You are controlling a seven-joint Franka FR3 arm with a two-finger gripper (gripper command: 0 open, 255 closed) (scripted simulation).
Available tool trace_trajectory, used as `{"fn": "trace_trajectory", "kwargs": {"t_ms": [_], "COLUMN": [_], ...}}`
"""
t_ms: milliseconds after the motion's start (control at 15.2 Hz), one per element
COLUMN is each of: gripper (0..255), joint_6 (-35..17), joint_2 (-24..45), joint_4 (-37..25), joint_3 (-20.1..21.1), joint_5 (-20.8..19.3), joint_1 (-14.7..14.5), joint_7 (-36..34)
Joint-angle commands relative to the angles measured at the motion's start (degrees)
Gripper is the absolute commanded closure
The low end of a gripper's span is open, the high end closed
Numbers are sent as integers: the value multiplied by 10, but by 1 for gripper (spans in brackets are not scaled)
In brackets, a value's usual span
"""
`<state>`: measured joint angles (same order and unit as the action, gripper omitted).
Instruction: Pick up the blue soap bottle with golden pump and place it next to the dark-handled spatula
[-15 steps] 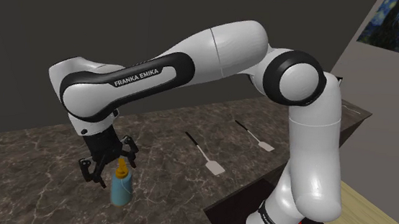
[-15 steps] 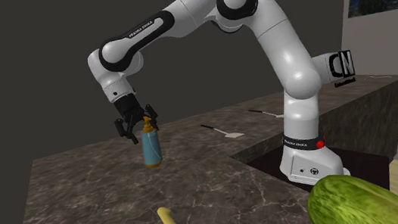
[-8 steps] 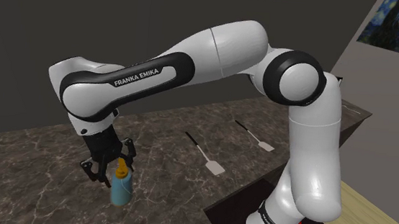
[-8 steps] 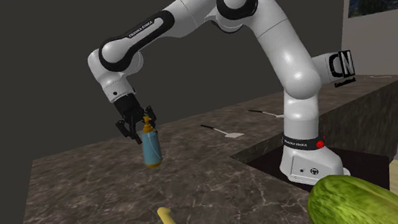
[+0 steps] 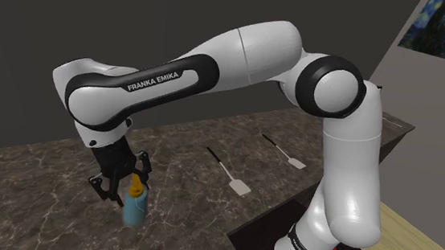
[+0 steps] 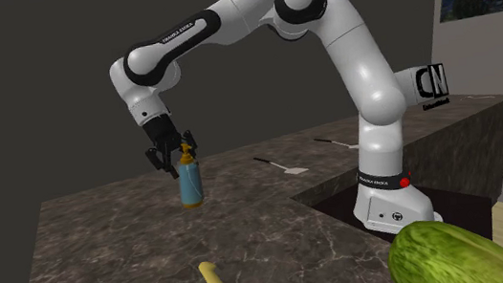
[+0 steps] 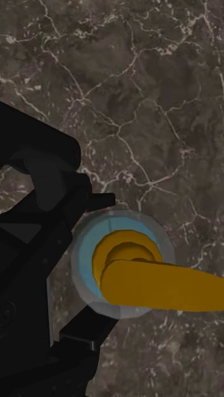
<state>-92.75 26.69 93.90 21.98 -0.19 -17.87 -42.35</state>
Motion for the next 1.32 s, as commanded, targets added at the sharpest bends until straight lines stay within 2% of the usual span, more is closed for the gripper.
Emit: {"fn": "trace_trajectory", "kwargs": {"t_ms": [0,1254], "gripper": [255,255], "joint_6": [11,142], "joint_2": [-6,-40], "joint_4": [-5,-105], "joint_3": [1,8], "joint_5": [2,15], "joint_1": [1,2], "joint_7": [0,-8]}}
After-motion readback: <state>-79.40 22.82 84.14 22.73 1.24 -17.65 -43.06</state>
